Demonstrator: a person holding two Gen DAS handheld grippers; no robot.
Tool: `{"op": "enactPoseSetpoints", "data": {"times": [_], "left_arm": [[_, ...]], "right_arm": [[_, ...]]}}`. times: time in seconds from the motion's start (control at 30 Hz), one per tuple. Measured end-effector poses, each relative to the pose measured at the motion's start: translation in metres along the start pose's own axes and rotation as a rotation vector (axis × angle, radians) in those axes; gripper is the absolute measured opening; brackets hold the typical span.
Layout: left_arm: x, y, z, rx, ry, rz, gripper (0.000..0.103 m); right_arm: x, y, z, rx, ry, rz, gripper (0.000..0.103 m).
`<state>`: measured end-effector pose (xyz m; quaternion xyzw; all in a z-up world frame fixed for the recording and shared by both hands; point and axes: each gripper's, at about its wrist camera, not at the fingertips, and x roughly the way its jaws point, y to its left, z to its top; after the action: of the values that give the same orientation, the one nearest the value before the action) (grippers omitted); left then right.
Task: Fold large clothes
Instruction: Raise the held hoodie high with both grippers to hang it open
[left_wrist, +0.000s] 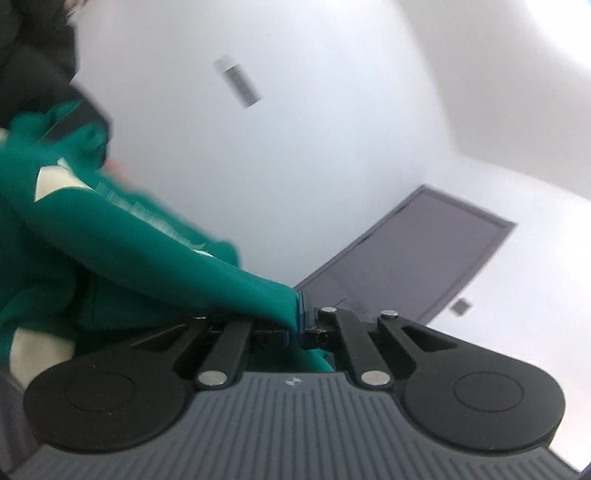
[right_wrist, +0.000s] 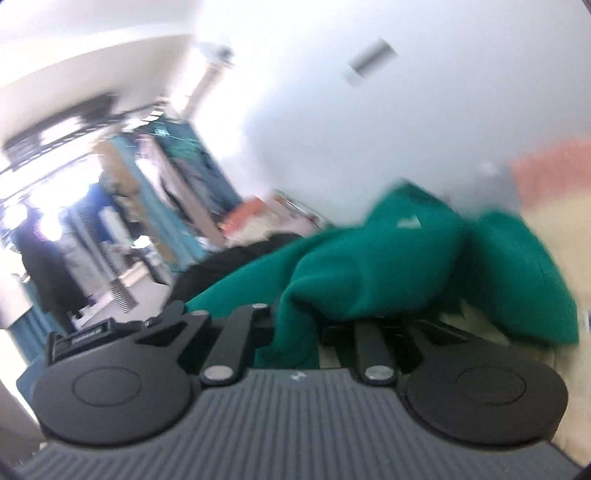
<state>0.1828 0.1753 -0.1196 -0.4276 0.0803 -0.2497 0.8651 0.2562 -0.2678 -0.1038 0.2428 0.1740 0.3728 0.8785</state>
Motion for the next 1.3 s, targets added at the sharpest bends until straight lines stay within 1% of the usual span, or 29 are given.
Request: {"op": "enactPoseSetpoints", "data": {"times": [0.07,0.13,0.17,0.2,0.3,0.4,0.5,0.6,0.77,0.83,0.9,0.97,1.0,1.1,1.2,1.3], "left_arm": [[-0.025,-0.018,0.012,0.024,-0.028,-0.043,0.005],[-0.045,-0.036,0.018,0.042,-0.053,-0.09,0.005],[-0.055,-0.046,0.022,0.05,-0.066,-0.108,0.005],[-0.064,-0.054,0.025,0.056,-0.078,-0.118,0.005],[-0.078,-0.095,0.025,0.087,-0.116,-0.148,0.005],[-0.089,-0.14,0.04,0.131,-0.153,-0.16,0.005],[-0.096,-0.191,0.065,0.207,-0.175,-0.131,0.005],[-0.101,-0.241,0.097,0.262,-0.189,-0.138,0.005],[-0.102,-0.327,0.155,0.401,-0.225,-0.155,0.005],[-0.098,-0.356,0.179,0.438,-0.24,-0.159,0.005],[-0.088,-0.375,0.201,0.46,-0.254,-0.145,0.005],[-0.071,-0.382,0.22,0.457,-0.257,-0.118,0.005],[-0.063,-0.381,0.225,0.455,-0.254,-0.095,0.005],[-0.043,-0.366,0.228,0.456,-0.223,-0.01,0.005],[-0.006,-0.307,0.218,0.422,-0.168,0.071,0.005],[0.043,-0.228,0.207,0.391,-0.126,0.118,0.006]], "right_arm": [[-0.022,0.019,0.005,-0.003,-0.056,0.05,0.017],[-0.036,0.032,0.011,0.008,-0.108,0.1,0.017],[-0.044,0.043,0.014,-0.009,-0.13,0.119,0.017],[-0.047,0.051,0.02,-0.027,-0.144,0.127,0.016],[-0.06,0.082,0.042,-0.066,-0.185,0.17,0.016],[-0.069,0.12,0.077,-0.138,-0.219,0.2,0.016],[-0.076,0.162,0.117,-0.211,-0.237,0.193,0.016],[-0.083,0.201,0.158,-0.264,-0.276,0.203,0.016],[-0.097,0.253,0.228,-0.305,-0.36,0.244,0.016],[-0.102,0.272,0.256,-0.338,-0.402,0.248,0.016],[-0.101,0.289,0.281,-0.364,-0.435,0.241,0.016],[-0.092,0.296,0.299,-0.368,-0.448,0.225,0.017],[-0.084,0.295,0.306,-0.368,-0.447,0.208,0.017],[-0.049,0.272,0.303,-0.354,-0.404,0.143,0.017],[-0.009,0.234,0.285,-0.33,-0.335,0.065,0.017],[0.034,0.189,0.255,-0.323,-0.293,-0.009,0.017]]}}
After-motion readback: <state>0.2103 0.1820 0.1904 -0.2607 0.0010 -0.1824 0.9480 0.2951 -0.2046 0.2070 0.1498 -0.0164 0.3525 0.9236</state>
